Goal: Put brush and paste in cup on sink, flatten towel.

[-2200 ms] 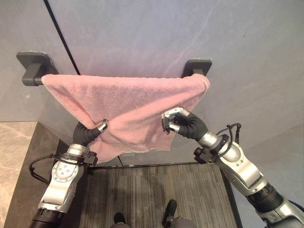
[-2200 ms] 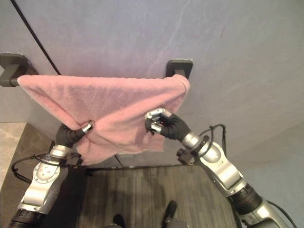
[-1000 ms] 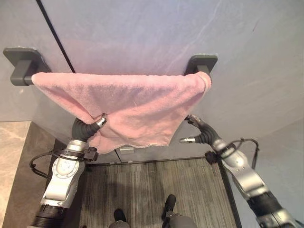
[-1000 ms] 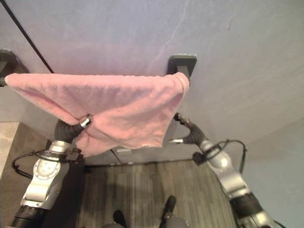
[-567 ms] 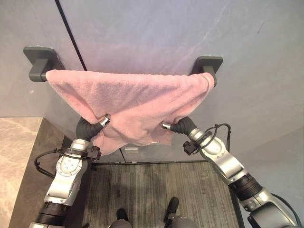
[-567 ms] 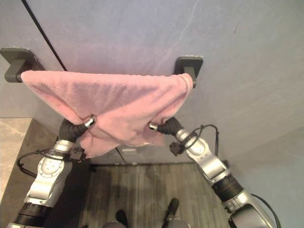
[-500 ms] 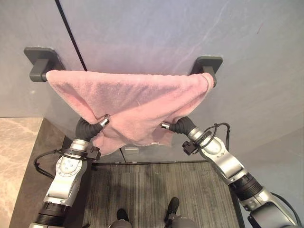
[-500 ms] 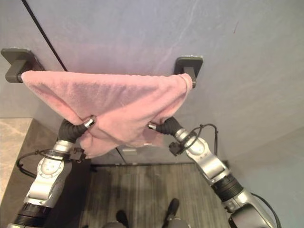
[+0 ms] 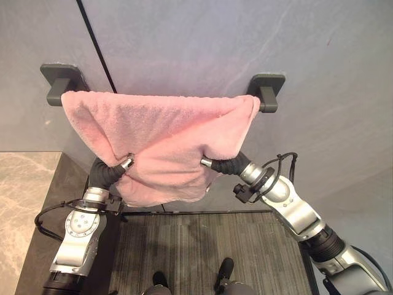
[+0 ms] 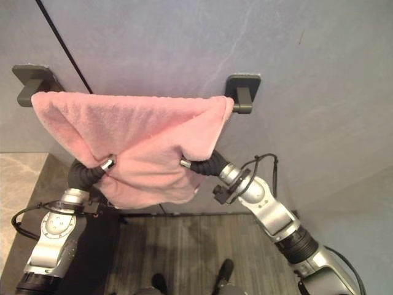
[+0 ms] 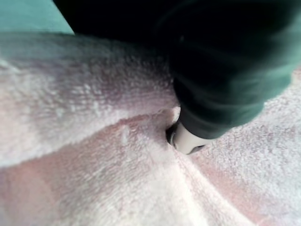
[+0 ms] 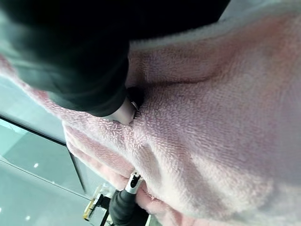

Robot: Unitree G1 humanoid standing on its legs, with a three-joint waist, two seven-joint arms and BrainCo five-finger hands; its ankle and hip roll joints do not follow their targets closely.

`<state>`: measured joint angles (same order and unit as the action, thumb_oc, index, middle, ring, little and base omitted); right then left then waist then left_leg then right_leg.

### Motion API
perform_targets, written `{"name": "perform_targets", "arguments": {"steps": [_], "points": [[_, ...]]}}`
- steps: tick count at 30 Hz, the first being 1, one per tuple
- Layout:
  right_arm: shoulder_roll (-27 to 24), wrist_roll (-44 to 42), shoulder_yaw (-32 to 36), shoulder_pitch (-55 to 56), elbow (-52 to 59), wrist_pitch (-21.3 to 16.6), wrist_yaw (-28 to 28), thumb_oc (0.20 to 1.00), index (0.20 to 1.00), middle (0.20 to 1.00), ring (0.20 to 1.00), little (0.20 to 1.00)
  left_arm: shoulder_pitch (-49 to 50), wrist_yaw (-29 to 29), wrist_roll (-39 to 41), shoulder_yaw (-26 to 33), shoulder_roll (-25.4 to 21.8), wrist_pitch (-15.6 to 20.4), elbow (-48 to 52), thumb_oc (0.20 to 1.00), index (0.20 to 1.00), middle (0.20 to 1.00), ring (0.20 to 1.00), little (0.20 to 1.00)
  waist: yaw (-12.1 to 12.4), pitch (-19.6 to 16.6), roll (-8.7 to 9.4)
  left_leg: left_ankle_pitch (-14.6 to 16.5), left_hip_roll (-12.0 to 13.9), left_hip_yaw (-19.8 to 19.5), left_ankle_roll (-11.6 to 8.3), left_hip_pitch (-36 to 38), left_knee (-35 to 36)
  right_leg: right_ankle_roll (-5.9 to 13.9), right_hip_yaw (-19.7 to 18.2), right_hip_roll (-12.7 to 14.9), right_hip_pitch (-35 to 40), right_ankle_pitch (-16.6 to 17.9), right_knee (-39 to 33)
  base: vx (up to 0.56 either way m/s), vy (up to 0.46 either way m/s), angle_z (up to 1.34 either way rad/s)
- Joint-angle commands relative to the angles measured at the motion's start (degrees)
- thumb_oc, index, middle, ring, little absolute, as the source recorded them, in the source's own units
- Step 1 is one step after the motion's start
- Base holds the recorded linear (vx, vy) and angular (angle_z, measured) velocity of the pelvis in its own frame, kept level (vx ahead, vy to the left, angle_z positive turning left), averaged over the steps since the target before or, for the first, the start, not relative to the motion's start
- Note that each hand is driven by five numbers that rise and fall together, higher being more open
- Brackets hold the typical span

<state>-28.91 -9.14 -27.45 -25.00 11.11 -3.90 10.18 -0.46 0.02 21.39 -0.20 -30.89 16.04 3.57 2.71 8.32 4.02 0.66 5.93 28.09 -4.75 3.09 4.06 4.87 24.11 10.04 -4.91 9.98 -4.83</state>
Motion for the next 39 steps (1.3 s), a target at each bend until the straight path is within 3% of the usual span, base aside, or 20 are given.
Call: {"name": "perform_targets", "arguments": {"steps": [1, 5, 11, 15, 18, 19, 21, 23, 26, 28, 31, 32, 39], "points": [[3.21, 2.68, 1.7, -2.9, -1.58, -3.14, -1.84, 1.0, 1.0, 1.0, 1.0, 1.0, -1.41, 3.05, -3.1, -0.47, -2.0, 0.57, -3.33, 1.0, 1.0, 1.0, 1.0, 1.0, 1.3, -0.06, 1.41, -1.66, -2.99, -4.29, 2.01, -0.91, 0.88, 8.6, 0.41, 7.62, 4.98, 2.31, 4.47, 0.0, 0.0, 0.0], [3.35, 5.9, 2.22, -0.08, -4.86, -2.7, -2.87, 1.0, 1.0, 1.0, 1.0, 1.0, -1.23, 4.02, -6.94, -1.88, -1.84, -0.89, -7.21, 1.0, 1.0, 1.0, 1.0, 1.0, 0.75, -0.56, 0.9, -1.62, -2.99, -4.26, 2.04, -0.33, 0.93, 8.54, 0.46, 7.73, 5.45, 2.12, 4.6, 0.0, 0.0, 0.0], [3.12, 6.96, 6.57, 10.55, -15.8, -1.52, -3.95, 1.0, 1.0, 1.0, 1.0, 1.0, 2.69, 5.63, -21.55, -0.51, -2.86, -3.86, -11.06, 1.0, 1.0, 1.0, 1.0, 1.0, -0.36, -1.94, -0.12, -1.76, -2.69, -4.48, 1.78, 0.78, 0.94, 8.44, 0.56, 7.74, 6.99, 1.41, 4.44, 0.0, -0.006, 0.0], [0.63, 6.41, 16.73, 22.31, -14.55, -2.09, -5.54, 1.0, 1.0, 1.0, 1.0, 1.0, 8.82, 7.88, -22.77, 6.99, -0.93, -2.87, -10.48, 1.0, 1.0, 1.0, 1.0, 1.0, -1.76, -3.22, -0.74, -1.95, -2.41, -4.67, 1.46, 1.27, 0.94, 8.32, 1.04, 7.59, 7.8, 0.87, 4.21, 0.0, -0.017, 0.0], [-0.85, 7.41, 25.32, 28.35, -8.41, -3.89, -7.74, 1.0, 1.0, 1.0, 1.0, 1.0, 11.94, 12.53, -28.13, 12.75, -0.61, -1.61, -6.18, 1.0, 1.0, 1.0, 1.0, 1.0, -2.44, -3.77, -0.83, -2.03, -2.12, -4.76, 1.17, 1.38, 0.94, 8.27, 1.26, 7.28, 8.23, 0.49, 3.79, 0.01, -0.033, 0.04], [-1.62, 10.17, 31.79, 31.02, -3.58, -5.36, -10.32, 1.0, 1.0, 1.0, 1.0, 1.0, 13.32, 15.46, -30.05, 16.99, 0.02, -0.64, -3.2, 1.0, 1.0, 1.0, 1.0, 1.0, -2.75, -4.0, -0.86, -2.03, -2.04, -4.91, 1.04, 1.43, 0.94, 8.27, 1.47, 7.13, 8.49, 0.3, 3.6, 0.02, -0.035, 0.05], [-2.3, 12.45, 34.54, 32.13, -0.75, -5.89, -11.13, 1.0, 1.0, 1.0, 1.0, 1.0, 13.94, 16.58, -30.82, 19.07, 0.15, 0.09, -1.18, 1.0, 1.0, 1.0, 1.0, 1.0, -2.88, -4.18, -0.94, -1.99, -1.95, -5.06, 1.0, 1.47, 0.94, 8.24, 1.54, 7.05, 8.65, 0.18, 3.49, 0.01, -0.019, 0.05], [-6.14, 21.44, 41.68, 33.01, 6.97, -8.61, -13.23, 1.0, 1.0, 1.0, 1.0, 1.0, 14.81, 18.92, -36.66, 24.52, -1.88, 1.81, 5.31, 1.0, 1.0, 1.0, 1.0, 1.0, -3.07, -4.63, -1.08, -1.9, -1.77, -5.24, 0.8, 1.51, 0.94, 8.34, 1.48, 6.92, 8.83, -0.09, 3.4, 0.0, 0.0, 0.0], [-9.53, 23.45, 45.33, 29.54, 10.81, -11.17, -15.48, 1.0, 1.0, 1.0, 1.0, 1.0, 13.51, 20.57, -40.86, 27.81, -5.46, 3.2, 10.74, 1.0, 1.0, 1.0, 1.0, 1.0, -2.94, -5.61, -1.16, -1.88, -1.52, -5.29, 0.5, 1.73, 0.94, 8.48, 1.51, 6.77, 9.08, -0.22, 3.19, 0.01, -0.005, 0.01], [-10.41, 23.57, 45.73, 27.92, 12.15, -11.93, -15.99, 1.0, 1.0, 1.0, 1.0, 1.0, 12.57, 21.2, -41.29, 28.49, -6.59, 3.7, 12.12, 1.0, 1.0, 1.0, 1.0, 1.0, -2.98, -5.59, -1.15, -1.89, -1.44, -5.26, 0.4, 1.77, 0.94, 8.53, 1.44, 6.71, 9.06, -0.25, 3.09, 0.0, 0.0, 0.0], [-15.73, 22.1, 43.92, 21.44, 16.75, -14.22, -14.74, 1.0, 1.0, 1.0, 1.0, 1.0, 10.25, 21.6, -43.75, 29.57, -12.43, 5.05, 15.96, 1.0, 1.0, 1.0, 1.0, 1.0, -2.82, -6.06, -1.22, -1.99, -1.26, -5.03, 0.1, 1.78, 0.94, 8.56, 1.09, 6.49, 8.9, -0.42, 2.8, 0.0, 0.0, 0.0], [-19.02, 20.98, 39.06, 15.35, 19.27, -15.26, -13.0, 1.0, 1.0, 1.0, 1.0, 1.0, 8.23, 21.29, -46.74, 28.9, -18.29, 5.98, 18.17, 1.0, 1.0, 1.0, 1.0, 1.0, -2.21, -6.48, -1.39, -2.18, -1.1, -4.9, -0.19, 1.78, 0.94, 8.53, 0.85, 6.37, 8.79, -0.51, 2.52, 0.0, 0.0, 0.0], [-26.0, 19.52, 23.31, -1.41, 18.16, -14.77, -8.99, 1.0, 1.0, 1.0, 1.0, 1.0, 3.46, 15.96, -43.85, 23.46, -29.09, 8.79, 21.06, 1.0, 1.0, 1.0, 1.0, 1.0, -1.98, -6.12, -1.34, -2.59, -1.0, -4.72, -0.63, 1.4, 0.94, 8.64, 0.64, 6.17, 8.5, -0.17, 1.88, 0.0, 0.001, 0.0]]}}
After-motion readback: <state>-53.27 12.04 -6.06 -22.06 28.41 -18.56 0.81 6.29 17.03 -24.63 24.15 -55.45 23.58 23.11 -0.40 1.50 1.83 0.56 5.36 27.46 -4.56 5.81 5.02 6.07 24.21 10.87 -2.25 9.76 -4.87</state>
